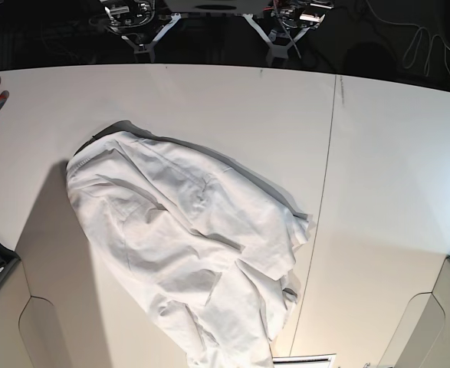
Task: Layout the t-shirt on the table in an organized manner, then fold the t-shirt properly
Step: 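Move the right gripper down toward the bunched white t-shirt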
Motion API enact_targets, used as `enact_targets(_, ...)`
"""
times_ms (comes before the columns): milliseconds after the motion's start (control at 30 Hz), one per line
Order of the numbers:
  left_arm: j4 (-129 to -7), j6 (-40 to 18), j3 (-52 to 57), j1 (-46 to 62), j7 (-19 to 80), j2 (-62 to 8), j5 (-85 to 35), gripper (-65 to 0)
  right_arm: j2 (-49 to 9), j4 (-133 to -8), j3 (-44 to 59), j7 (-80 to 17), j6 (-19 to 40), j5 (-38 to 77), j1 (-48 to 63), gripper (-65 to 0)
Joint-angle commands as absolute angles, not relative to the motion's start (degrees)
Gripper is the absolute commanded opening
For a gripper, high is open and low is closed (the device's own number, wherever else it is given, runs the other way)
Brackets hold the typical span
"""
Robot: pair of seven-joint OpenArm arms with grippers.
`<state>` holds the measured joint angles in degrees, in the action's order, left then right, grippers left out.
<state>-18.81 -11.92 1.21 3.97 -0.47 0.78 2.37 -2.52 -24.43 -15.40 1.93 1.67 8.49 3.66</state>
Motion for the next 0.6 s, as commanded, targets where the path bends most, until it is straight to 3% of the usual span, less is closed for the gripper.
enact_targets(0, -19.2, -12.5, 1.2, 4.3, -0.6, 0.8, 2.4, -65.0, -2.7, -24.9, -15.3, 2.6, 1.5, 8.4, 3.5, -65.0)
enact_targets(567, -19.2, -12.5, 1.2, 6.1, -0.6, -2.1, 2.3, -65.0, -3.2, -24.9, -15.3, 2.6, 1.5, 8.3, 3.7, -65.0)
